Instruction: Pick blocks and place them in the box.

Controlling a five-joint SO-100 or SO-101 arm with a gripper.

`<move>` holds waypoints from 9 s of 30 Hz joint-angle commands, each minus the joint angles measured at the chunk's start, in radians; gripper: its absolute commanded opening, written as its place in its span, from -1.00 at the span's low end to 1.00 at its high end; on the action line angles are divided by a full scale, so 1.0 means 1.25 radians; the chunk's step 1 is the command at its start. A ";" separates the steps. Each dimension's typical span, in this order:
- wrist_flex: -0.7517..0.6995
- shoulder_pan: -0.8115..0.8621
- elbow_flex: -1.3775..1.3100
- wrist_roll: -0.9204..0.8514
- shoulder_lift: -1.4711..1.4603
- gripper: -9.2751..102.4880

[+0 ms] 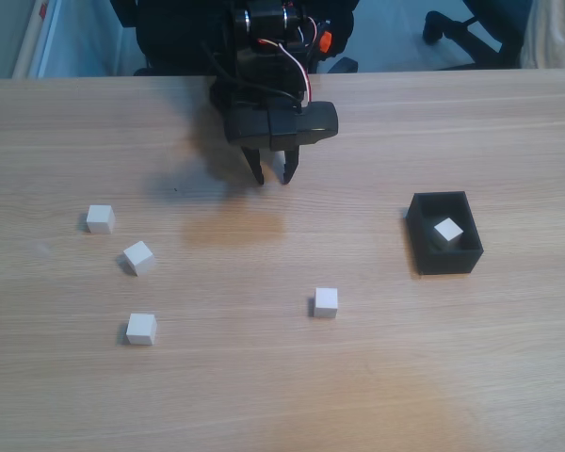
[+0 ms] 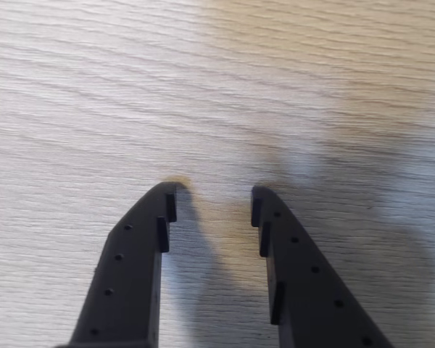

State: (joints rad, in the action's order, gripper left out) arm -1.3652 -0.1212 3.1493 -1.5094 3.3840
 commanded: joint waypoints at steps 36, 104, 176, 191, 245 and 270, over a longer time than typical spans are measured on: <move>0.137 -0.097 -0.103 0.106 -0.164 -0.83; 1.006 -0.029 -0.816 0.161 -1.454 -0.70; 0.398 0.037 -0.713 0.109 -0.904 -0.58; 0.441 0.333 -0.812 -0.304 -1.085 -0.59; 0.625 0.401 -1.304 -0.228 -1.684 -0.59; 0.558 0.229 -0.994 -0.115 -1.262 -0.83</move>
State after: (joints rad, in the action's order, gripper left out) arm -0.6381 0.2362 1.8653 -1.6997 1.6260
